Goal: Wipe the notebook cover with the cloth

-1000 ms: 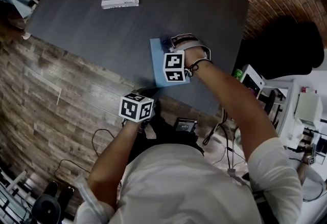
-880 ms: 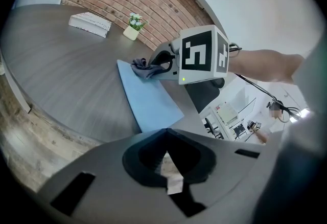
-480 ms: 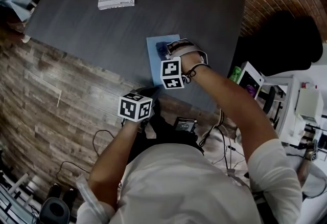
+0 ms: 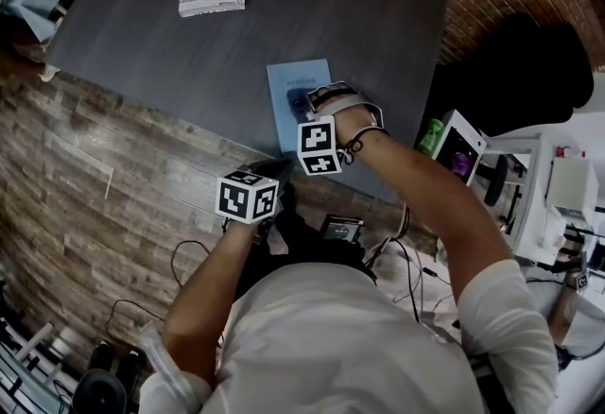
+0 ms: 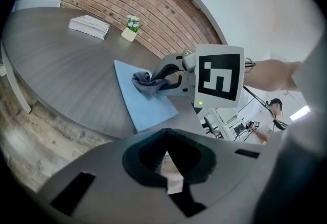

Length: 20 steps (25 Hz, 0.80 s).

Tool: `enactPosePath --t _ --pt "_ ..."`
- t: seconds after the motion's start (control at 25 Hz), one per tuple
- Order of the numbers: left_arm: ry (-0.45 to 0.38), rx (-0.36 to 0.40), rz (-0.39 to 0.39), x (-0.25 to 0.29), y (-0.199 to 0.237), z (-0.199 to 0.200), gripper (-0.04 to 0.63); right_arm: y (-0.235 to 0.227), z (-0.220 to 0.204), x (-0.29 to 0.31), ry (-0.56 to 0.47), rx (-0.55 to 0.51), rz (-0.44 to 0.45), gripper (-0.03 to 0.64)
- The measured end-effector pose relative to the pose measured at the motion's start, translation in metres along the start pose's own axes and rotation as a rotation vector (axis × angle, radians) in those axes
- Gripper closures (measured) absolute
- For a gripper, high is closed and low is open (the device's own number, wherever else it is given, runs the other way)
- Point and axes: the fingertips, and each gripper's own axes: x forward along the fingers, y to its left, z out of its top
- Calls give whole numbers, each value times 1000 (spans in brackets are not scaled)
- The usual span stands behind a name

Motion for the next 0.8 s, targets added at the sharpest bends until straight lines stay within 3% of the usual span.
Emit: enactPosePath --t 0.8 --pt "23 35 -15 -4 -11 -8 588 62 10 -30 -33 1 66 528"
